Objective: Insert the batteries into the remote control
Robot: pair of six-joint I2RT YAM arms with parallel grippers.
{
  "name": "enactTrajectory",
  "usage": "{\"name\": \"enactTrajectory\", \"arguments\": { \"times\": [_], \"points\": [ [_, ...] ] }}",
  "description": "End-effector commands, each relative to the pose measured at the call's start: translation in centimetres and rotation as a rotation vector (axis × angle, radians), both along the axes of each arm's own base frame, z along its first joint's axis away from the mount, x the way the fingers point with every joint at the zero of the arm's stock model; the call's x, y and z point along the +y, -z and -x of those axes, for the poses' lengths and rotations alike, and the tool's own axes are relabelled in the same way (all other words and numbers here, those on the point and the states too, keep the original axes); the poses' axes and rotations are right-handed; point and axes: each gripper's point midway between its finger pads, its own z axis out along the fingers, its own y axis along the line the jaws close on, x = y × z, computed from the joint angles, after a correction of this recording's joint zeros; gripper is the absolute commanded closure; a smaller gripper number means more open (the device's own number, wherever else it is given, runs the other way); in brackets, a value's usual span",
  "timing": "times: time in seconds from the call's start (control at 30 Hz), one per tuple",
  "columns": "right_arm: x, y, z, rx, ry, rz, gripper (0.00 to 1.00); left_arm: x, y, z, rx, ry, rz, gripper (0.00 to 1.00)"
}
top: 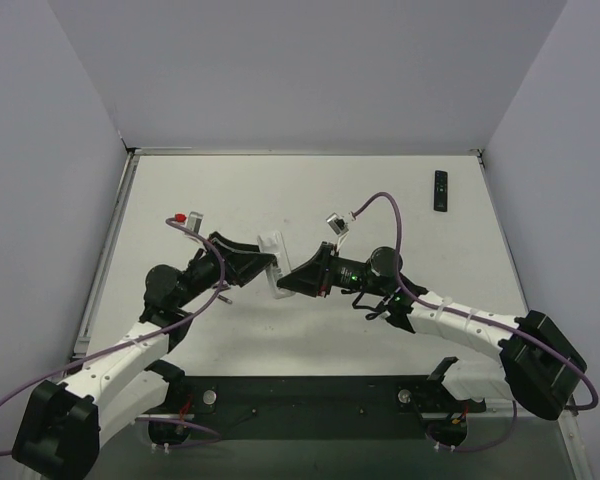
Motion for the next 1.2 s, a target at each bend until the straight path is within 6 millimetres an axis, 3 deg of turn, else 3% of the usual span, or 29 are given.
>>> {"name": "enactTrajectory", "arguments": {
  "times": [0.0, 0.17, 1.0, 1.1, 1.13, 1.17],
  "points": [
    [0.3, -4.6, 1.5, -0.108, -0.097, -0.142, 1.0, -0.1, -3.7, 1.1, -0.113, 0.049, 0.069, 0.11],
    [0.5, -4.6, 1.8, -0.108, -0.114, -0.14, 1.0, -0.3, -4.3, 1.2, -0.124, 0.068, 0.067, 0.19],
    [1.3, -4.4, 2.6, -0.112, -0.174, -0.127, 1.0, -1.0, -3.4, 1.1, -0.094, 0.11, 0.042, 0.61],
    [1.3, -4.2, 2.6, -0.11, -0.177, -0.121, 1.0, -0.9, -3.5, 1.2, -0.101, 0.109, 0.043, 0.74],
    [1.3, -4.0, 2.6, -0.107, -0.178, -0.114, 1.0, -0.9, -3.4, 1.1, -0.097, 0.106, 0.042, 0.89],
    [1.4, -3.8, 2.6, -0.107, -0.177, -0.108, 0.9, -0.8, -3.1, 1.0, -0.082, 0.1, 0.037, 0.97]
  ]
}}
